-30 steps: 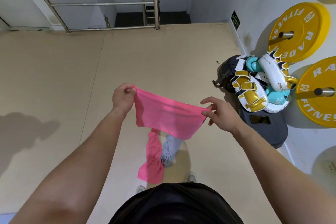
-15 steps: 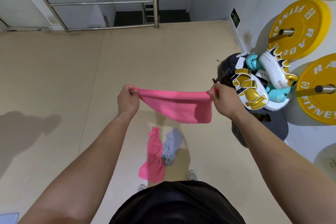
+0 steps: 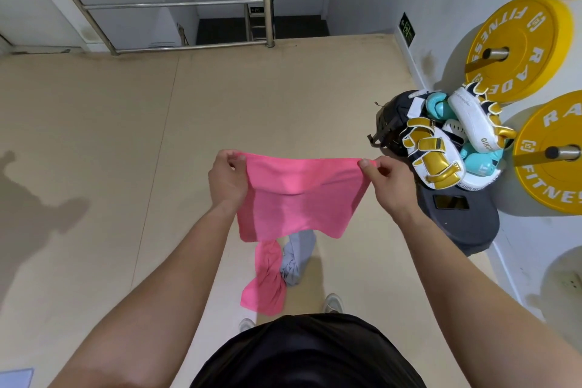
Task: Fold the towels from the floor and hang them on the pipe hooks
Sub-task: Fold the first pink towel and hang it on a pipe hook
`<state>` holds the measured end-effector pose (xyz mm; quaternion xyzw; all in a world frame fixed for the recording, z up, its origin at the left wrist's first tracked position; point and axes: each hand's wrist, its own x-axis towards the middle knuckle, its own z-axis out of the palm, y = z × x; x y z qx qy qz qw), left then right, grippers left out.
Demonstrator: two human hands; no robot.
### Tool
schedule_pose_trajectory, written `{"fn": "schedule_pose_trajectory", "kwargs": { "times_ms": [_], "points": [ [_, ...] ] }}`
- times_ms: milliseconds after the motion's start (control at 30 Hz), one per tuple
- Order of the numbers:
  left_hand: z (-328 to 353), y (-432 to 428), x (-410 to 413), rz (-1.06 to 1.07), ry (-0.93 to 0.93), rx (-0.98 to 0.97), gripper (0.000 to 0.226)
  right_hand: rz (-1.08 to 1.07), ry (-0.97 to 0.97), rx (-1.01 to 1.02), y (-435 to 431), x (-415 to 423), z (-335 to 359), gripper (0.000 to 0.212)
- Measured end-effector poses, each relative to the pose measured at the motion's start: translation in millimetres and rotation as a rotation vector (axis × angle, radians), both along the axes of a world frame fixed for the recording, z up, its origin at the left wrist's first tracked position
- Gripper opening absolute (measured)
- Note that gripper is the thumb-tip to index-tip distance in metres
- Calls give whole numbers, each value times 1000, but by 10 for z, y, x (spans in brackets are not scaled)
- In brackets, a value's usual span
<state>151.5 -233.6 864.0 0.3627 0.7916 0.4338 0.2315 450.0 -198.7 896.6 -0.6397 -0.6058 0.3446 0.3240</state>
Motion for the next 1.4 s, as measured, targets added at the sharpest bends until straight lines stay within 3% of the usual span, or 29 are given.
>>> {"fn": "schedule_pose_trajectory", "kwargs": {
  "times_ms": [167, 400, 667, 867, 1033, 1233, 1400],
  "points": [
    [-39, -164, 370, -7, -116, -54, 4, -87, 117, -117, -293, -284, -194, 31],
    [-82, -467, 952, -168, -357, -28, 10, -98, 274, -164, -578, -772, -274, 6],
    [6, -565, 983, -73, -370, 14, 10, 115, 57, -190, -586, -859, -223, 23],
    [81, -589, 966, -116, -412, 36, 18, 254, -14, -188, -564, -891, -248, 30],
    [36, -569, 909, -175, -418, 8, 19, 285, 16, -215, -514, -872, -196, 28],
    [75, -534, 881, -278, -467, -23, 63, 276, 78, -281, -421, -811, -138, 14],
    [117, -534, 836, -430, -568, -43, 62, 332, 5, -212, -316, -670, -167, 3]
  ]
}}
